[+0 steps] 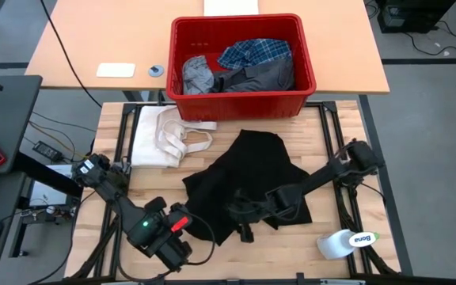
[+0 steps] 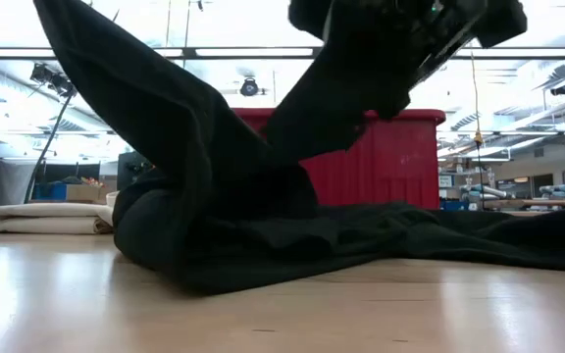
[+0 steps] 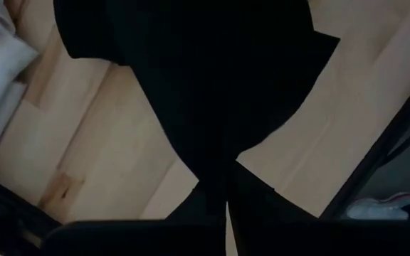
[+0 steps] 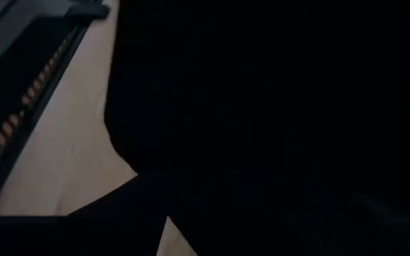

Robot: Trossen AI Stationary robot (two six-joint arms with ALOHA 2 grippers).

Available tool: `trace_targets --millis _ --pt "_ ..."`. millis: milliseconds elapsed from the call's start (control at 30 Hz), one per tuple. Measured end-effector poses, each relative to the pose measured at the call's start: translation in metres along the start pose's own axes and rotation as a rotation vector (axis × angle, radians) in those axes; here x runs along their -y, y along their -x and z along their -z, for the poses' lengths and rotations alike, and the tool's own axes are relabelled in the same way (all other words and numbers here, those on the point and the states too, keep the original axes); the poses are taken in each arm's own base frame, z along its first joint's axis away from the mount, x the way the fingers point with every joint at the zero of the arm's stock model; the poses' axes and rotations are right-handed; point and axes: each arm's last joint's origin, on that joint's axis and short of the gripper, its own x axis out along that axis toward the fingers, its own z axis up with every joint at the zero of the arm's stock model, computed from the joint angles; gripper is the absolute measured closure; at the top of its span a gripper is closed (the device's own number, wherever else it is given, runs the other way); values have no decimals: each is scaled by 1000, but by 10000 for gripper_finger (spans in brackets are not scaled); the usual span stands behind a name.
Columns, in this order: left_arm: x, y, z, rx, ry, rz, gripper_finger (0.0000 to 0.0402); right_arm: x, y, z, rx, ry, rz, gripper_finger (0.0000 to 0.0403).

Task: Fold Laundry from Bin
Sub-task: Fold the black shirt

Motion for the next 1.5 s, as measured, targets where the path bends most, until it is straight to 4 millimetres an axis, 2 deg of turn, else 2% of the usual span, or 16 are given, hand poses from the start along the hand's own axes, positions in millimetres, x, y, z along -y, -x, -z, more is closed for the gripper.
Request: trace_targets --millis 167,300,667,933,1000,1200,1500 --pt "0 0 -1 3 23 -2 393 -1 -28 12 -60 59 11 140" --pt "-1 -1 -3 3 43 -3 392 1 -39 24 -104 24 26 163" --pt "0 -1 -2 4 25 -2 391 4 -41 24 -107 -68 26 309" --pt "0 -1 -2 4 27 -3 391 13 -41 24 -138 -162 41 390" --pt "0 -1 -2 4 29 -3 391 15 -41 24 -144 -167 46 394" --pt "0 -1 -1 3 29 -3 391 16 -26 16 -162 -139 71 398" --pt "0 -1 -2 21 19 -8 391 18 33 -21 -129 -77 132 401"
